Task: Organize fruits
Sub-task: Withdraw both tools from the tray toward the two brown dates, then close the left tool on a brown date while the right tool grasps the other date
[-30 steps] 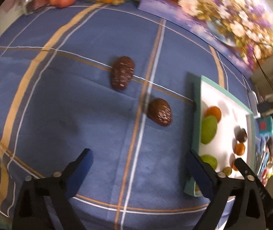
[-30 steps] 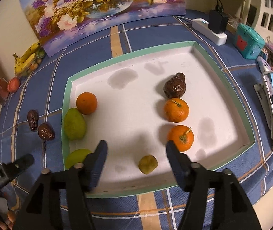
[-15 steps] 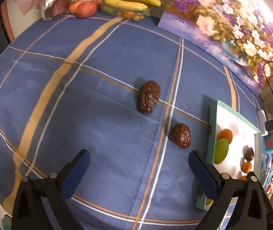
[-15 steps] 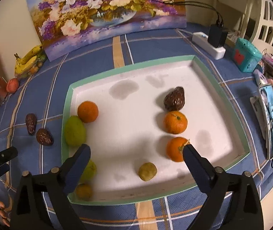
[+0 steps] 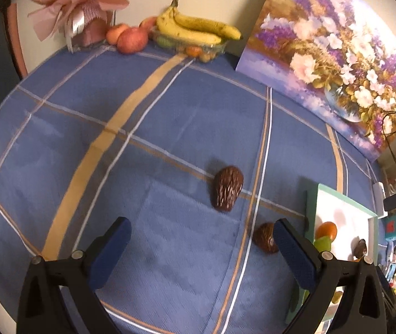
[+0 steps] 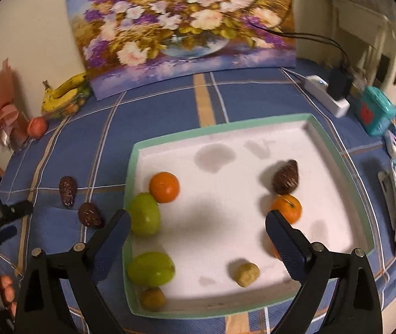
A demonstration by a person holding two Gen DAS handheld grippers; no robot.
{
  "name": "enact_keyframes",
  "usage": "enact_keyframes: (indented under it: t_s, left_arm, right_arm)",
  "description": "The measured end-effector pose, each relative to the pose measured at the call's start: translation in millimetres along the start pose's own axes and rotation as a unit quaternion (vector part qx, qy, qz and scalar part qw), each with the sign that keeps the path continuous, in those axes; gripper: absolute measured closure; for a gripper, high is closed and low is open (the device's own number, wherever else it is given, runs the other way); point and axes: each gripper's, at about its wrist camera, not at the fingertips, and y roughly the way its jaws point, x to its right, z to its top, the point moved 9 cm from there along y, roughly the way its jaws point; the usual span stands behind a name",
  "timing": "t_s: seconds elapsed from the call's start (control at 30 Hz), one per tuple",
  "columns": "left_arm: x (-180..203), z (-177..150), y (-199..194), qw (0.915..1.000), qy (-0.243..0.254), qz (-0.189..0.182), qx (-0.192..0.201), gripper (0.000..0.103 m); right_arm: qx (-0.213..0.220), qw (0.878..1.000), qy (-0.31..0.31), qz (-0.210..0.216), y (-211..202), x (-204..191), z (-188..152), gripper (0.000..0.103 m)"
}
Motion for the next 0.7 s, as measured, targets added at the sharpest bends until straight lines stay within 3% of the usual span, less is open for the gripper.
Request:
enact_keyframes:
  t_s: [0.27,0.7]
  left_arm:
    - [7,21,-6,0.9993,0.028,-0.002,0.023,0.0]
    - [9,44,4,0.9994,0.026,-0.02,0.008,0.0]
  right_arm:
    - [-0.005,1.0,-0.025,0.017,12,-29,10,0.006]
    - [-0.01,0.999,-0.042,0.031,33,-60,28,0.006]
